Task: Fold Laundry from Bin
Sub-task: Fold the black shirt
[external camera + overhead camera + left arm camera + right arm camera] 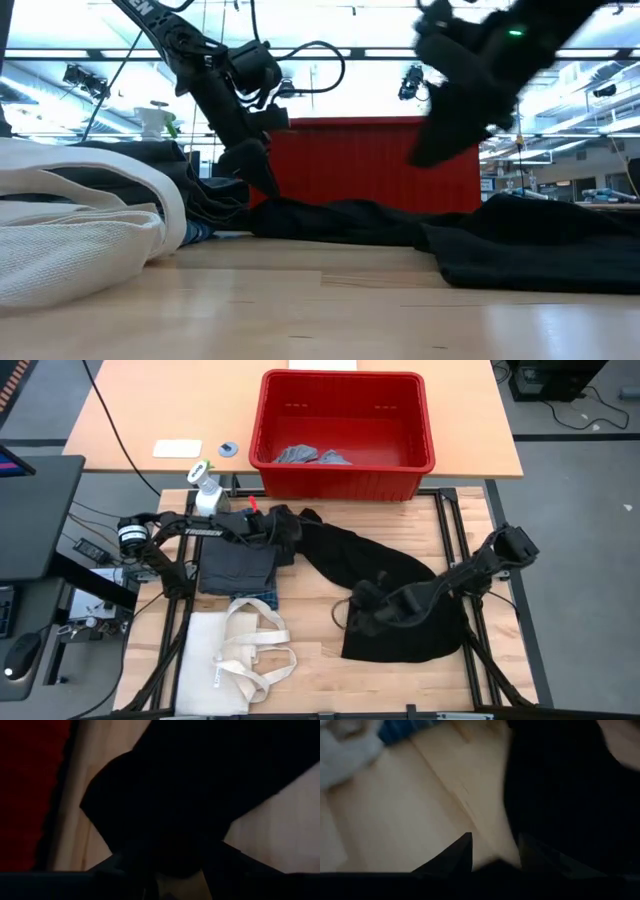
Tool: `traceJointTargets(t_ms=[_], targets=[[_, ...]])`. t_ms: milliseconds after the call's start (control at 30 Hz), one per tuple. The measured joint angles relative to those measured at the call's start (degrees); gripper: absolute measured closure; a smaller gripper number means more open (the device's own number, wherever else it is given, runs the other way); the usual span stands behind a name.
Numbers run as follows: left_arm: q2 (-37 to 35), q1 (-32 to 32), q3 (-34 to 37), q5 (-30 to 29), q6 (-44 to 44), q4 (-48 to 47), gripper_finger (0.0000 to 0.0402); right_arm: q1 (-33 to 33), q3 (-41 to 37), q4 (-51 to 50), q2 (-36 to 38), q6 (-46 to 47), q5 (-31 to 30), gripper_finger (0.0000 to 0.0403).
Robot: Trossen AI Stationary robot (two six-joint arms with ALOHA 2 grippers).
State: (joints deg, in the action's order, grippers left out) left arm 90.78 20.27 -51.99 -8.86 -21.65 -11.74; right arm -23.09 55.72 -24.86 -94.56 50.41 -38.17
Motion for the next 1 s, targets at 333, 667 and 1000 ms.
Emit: traceJointTargets(t_ms=[333,667,1000], targets=[[-0.4,-1.6,0.0,0.2,-0.5,-0.5,0.023,23.5,0.0,20.7,0.0,-30.4,16.0,0.0247],[-0.4,-1.5,0.0,-1.8,-5.0,5.2,0.023,37.3,0.0,27.4,0.0,-43.1,29.0,0.0253],[2.3,3.3,-1.3,4.9,-26.4,15.5,0.023,32.4,-0.5,14.1,0.0,-40.7,30.1,0.0253]])
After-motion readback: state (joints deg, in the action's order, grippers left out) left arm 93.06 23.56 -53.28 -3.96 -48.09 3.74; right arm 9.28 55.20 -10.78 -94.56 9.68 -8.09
